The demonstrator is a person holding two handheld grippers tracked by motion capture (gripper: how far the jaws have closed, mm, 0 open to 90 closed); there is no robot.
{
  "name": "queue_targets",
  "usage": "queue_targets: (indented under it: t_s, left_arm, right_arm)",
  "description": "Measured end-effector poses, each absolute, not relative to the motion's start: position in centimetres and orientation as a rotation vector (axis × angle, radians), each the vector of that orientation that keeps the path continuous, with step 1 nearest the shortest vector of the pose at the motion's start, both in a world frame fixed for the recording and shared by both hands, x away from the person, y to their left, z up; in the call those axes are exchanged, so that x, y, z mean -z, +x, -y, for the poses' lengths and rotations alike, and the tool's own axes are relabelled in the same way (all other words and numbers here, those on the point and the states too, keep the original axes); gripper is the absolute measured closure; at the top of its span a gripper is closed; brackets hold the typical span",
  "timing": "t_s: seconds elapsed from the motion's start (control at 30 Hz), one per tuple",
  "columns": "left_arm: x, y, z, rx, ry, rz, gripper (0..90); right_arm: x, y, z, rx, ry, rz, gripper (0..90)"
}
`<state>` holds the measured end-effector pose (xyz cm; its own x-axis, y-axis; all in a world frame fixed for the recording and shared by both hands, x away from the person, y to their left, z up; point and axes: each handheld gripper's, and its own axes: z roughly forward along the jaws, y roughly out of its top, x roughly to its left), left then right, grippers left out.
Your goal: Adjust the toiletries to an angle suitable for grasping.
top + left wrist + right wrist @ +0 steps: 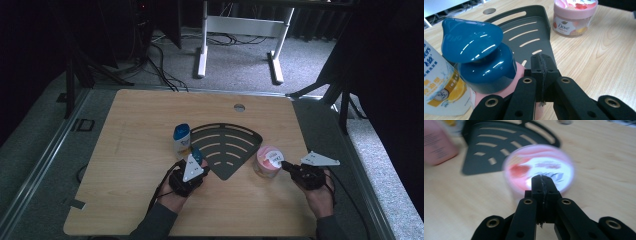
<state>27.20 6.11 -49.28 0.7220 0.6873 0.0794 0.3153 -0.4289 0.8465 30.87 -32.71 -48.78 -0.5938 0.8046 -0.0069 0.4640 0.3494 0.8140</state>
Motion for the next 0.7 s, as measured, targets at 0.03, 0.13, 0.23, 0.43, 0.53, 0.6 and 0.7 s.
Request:
queue_targets:
  t_s: [0.03,0.13,0.23,0.43,0.53,0.6,0.7]
  left_arm:
    - [49.3,27.2,-6.1,-0.531,2.033,-0.761,89.9]
    - [49.3,27.2,-6.4,-0.539,2.034,-0.771,89.9]
    - [49.3,27.2,-6.8,-0.545,2.030,-0.783,89.8]
    - [49.4,27.4,-8.1,-0.557,2.005,-0.835,89.8]
    - [49.4,27.6,-8.6,-0.562,1.990,-0.862,89.7]
    - [49.4,27.7,-8.8,-0.568,1.981,-0.889,89.7]
    - [49.5,27.7,-8.9,-0.564,1.989,-0.895,89.1]
  right_arm:
    - [48.7,31.3,32.9,-1.124,1.129,-2.192,90.0]
    - [48.7,32.4,33.3,-1.087,1.153,-2.162,90.0]
    - [48.7,33.5,33.4,-1.055,1.158,-2.146,90.0]
    - [49.4,35.8,34.1,-1.033,1.221,-2.140,90.0]
    - [49.8,36.7,34.1,-1.026,1.241,-2.154,90.0]
    - [50.1,37.2,33.9,-1.011,1.244,-2.176,90.0]
    - [50.3,38.0,33.6,-0.996,1.241,-2.206,90.0]
